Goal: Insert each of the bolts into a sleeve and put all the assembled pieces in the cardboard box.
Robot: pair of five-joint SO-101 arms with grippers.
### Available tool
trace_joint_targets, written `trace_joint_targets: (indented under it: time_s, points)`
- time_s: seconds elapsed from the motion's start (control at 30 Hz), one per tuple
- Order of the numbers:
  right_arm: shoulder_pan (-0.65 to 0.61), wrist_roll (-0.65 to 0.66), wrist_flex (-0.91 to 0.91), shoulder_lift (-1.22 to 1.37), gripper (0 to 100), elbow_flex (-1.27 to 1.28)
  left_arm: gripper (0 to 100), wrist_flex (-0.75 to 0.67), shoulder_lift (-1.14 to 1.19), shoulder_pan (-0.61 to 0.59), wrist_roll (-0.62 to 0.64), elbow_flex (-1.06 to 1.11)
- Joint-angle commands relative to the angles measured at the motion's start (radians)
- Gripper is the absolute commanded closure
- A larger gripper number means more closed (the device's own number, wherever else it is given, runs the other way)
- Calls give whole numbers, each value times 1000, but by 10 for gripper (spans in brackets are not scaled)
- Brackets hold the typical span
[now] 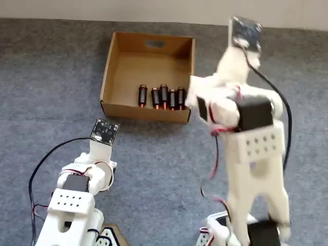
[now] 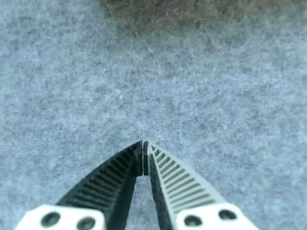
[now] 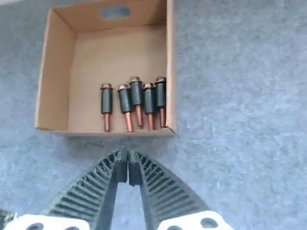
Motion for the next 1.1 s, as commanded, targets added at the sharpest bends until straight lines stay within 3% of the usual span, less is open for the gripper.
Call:
trace_joint_targets:
  time_s: [0.0, 0.27, 0.37, 0.53, 0.87, 1.0, 1.07]
  points:
    - [25, 11, -231, -277, 993, 438, 955, -12, -1, 13, -5, -5]
    - [25, 11, -624, -812, 993, 1142, 955, -14, -1, 13, -5, -5]
    - [24, 32, -661, -1020, 992, 1303, 955, -14, -1, 13, -5, -5]
    - [25, 229, -641, -1337, 992, 1544, 955, -14, -1, 13, -5, -5]
    - [24, 235, -437, -1334, 992, 1658, 955, -14, -1, 13, -5, -5]
    - [22, 235, -466, -1333, 992, 1865, 955, -14, -1, 13, -5, -5]
    - [28, 235, -427, -1323, 992, 1845, 955, -14, -1, 15, -5, -5]
